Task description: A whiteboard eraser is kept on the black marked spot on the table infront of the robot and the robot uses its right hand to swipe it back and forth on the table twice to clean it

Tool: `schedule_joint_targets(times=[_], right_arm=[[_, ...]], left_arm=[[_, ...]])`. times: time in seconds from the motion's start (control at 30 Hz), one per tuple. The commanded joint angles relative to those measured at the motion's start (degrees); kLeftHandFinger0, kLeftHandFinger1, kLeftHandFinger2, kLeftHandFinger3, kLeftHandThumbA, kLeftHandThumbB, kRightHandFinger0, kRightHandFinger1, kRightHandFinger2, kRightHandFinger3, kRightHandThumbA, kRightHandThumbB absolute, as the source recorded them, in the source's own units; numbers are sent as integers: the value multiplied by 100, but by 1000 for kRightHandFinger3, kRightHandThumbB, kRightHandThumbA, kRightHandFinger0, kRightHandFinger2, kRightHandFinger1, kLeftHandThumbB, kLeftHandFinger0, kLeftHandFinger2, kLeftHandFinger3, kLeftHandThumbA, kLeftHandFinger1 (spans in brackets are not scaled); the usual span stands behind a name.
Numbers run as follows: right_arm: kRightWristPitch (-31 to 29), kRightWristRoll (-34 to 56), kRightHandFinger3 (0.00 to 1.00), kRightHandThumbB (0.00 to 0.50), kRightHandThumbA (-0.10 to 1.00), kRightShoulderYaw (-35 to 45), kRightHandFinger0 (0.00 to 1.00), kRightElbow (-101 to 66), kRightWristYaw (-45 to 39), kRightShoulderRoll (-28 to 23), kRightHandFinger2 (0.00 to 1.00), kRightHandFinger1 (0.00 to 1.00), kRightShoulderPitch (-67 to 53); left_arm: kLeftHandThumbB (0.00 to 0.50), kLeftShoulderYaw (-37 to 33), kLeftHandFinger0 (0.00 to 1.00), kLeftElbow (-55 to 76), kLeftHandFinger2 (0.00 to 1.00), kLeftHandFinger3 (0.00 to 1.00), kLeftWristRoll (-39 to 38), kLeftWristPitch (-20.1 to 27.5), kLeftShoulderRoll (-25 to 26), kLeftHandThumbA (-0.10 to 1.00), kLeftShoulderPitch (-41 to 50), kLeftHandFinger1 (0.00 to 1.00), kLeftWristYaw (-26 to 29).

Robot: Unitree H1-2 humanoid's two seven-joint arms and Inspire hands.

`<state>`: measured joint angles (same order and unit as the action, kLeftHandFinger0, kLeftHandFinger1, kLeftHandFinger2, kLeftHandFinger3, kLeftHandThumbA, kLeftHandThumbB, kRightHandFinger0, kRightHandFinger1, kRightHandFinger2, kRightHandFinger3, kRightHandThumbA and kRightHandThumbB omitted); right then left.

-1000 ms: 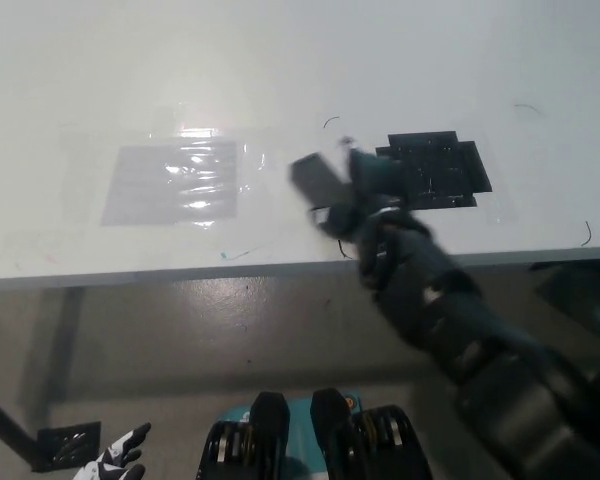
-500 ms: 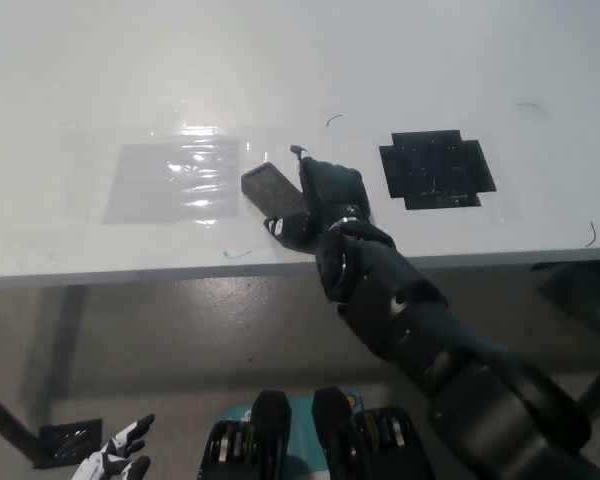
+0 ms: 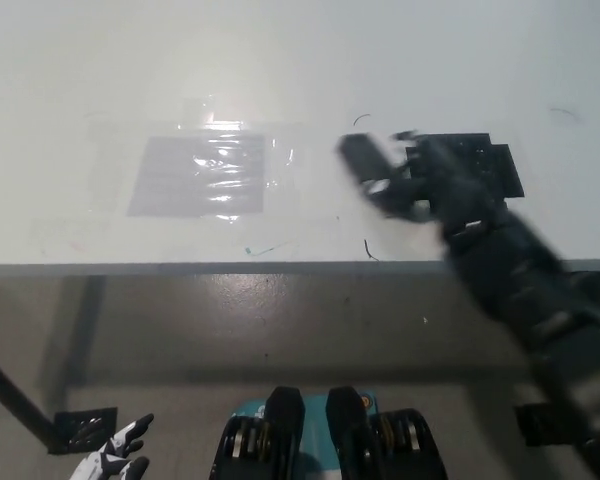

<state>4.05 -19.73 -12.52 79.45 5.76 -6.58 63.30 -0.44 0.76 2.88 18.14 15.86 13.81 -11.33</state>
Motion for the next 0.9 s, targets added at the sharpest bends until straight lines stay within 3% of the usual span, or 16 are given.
schedule_joint_targets(times=[0.0, 0.03, 0.1, 0.17, 0.2, 0.3, 0.37, 0.4, 0.47, 0.53, 0.57, 0.6, 0.67, 0.77, 0.83, 0.87], right_arm=[[245, 284, 834, 137, -99, 172, 146, 200, -562, -813, 866, 540, -345], [221, 267, 706, 128, -100, 155, 110, 196, -577, -867, 870, 541, -344], [206, 293, 646, 117, -70, 166, 74, 194, -613, -1036, 959, 587, -373], [176, 274, 692, 92, -100, 136, 52, 204, -665, -1256, 997, 561, -423], [159, 196, 738, 90, -100, 41, 107, 203, -616, -1327, 1000, 578, -440], [76, 57, 657, 107, -84, -135, 301, 177, -528, -1536, 1000, 811, -519], [4, 50, 665, 113, -85, -206, 403, 172, -507, -1641, 1000, 861, -544], [84, -119, 801, 118, -33, -399, 630, 178, -381, -1713, 1000, 999, -555], [144, -286, 686, 108, 27, -680, 560, 197, -229, -1790, 747, 758, -586], [148, -268, 645, 102, -12, -777, 563, 197, -195, -1815, 685, 700, -601], [202, -271, 906, 97, -27, -843, 469, 181, -84, -1825, 636, 599, -630], [191, -319, 767, 114, 24, -928, 348, 173, -11, -1833, 517, 476, -654], [336, -495, 902, 121, 65, -1189, 224, 198, 62, -1841, 440, 351, -641], [429, -773, 1000, 148, 84, -1616, 259, 221, 156, -1827, 438, 345, -625], [546, -898, 960, 198, 86, -1834, 414, 208, 405, -1831, 542, 471, -619], [710, -1104, 918, 206, 113, -2095, 595, 232, 452, -1848, 724, 664, -598]], left_arm=[[365, 53, 1000, 196, 1000, 1000, -110, 117, 135, 883, 21, 1000, -34], [364, 61, 1000, 198, 1000, 1000, -102, 122, 139, 884, 15, 1000, -29], [360, 78, 1000, 212, 1000, 1000, -91, 128, 149, 885, 21, 1000, -19], [355, 85, 1000, 211, 1000, 1000, -95, 155, 160, 883, 17, 1000, -28], [354, 92, 1000, 207, 1000, 1000, -92, 177, 158, 882, 16, 1000, -22], [356, 107, 1000, 232, 1000, 1000, -124, 134, 165, 879, 24, 1000, -34], [353, 120, 1000, 230, 1000, 1000, -121, 143, 172, 876, 6, 1000, -27], [351, 127, 1000, 249, 1000, 1000, -128, 110, 178, 875, 3, 1000, -32], [355, 133, 1000, 269, 1000, 1000, -83, 87, 185, 880, -2, 1000, -23], [356, 133, 1000, 278, 1000, 1000, -59, 86, 185, 885, 0, 1000, -18], [355, 130, 1000, 296, 1000, 1000, -35, 62, 189, 889, 3, 1000, -16], [355, 131, 1000, 298, 1000, 1000, -42, 58, 187, 891, 4, 1000, -16], [358, 122, 1000, 305, 1000, 1000, -53, 26, 177, 892, -26, 1000, -23], [360, 113, 1000, 325, 1000, 1000, -51, 2, 170, 892, -26, 1000, -27], [360, 118, 1000, 346, 1000, 1000, -37, 18, 169, 891, -40, 1000, -16], [359, 124, 1000, 347, 1000, 1000, -26, 33, 178, 891, -48, 1000, -12]])
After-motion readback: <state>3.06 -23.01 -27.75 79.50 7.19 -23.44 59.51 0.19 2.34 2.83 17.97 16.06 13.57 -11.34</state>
